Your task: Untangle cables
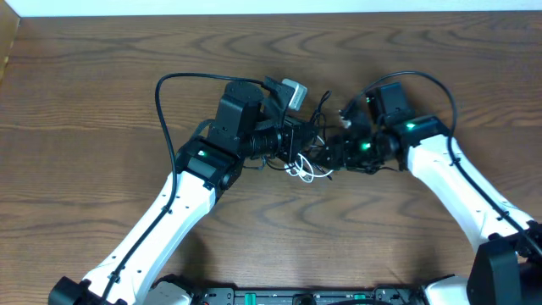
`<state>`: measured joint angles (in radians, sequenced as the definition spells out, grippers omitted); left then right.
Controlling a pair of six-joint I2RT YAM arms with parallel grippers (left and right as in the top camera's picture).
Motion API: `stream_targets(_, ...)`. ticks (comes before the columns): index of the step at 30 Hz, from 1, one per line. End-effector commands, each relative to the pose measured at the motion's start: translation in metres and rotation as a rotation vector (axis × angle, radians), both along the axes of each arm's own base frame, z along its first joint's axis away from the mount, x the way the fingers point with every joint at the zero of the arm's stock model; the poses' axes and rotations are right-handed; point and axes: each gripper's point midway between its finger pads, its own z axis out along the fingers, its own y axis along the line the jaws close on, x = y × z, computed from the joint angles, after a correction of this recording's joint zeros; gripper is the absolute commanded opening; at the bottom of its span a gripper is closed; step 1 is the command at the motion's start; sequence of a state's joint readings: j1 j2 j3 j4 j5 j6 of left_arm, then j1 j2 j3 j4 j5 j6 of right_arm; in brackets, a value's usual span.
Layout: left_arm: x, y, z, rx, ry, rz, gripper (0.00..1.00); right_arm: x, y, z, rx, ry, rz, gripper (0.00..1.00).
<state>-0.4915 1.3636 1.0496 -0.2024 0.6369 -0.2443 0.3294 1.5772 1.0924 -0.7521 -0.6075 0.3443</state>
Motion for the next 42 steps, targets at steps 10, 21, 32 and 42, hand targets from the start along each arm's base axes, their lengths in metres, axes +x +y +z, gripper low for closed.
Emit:
stream_targets(10,0.003,0.014,0.056,-0.099,-0.145,0.048,0.08,-0.004,-0.038,-0.040,-0.500,-0.005,-0.283,0.21)
stream_targets(21,0.030,0.145,0.029,-0.014,0.048,0.411,0.07,0.008,-0.165,-0.033,-0.859,0.008,-0.800,0.24)
stream_targets(32,0.013,0.100,0.049,-0.112,0.008,0.207,0.07,0.028,-0.005,-0.007,-0.094,-0.206,0.087,0.59)
stream_targets(42,0.000,0.054,0.082,-0.227,-0.045,0.086,0.08,0.032,0.053,0.010,-0.078,-0.447,0.253,0.58)
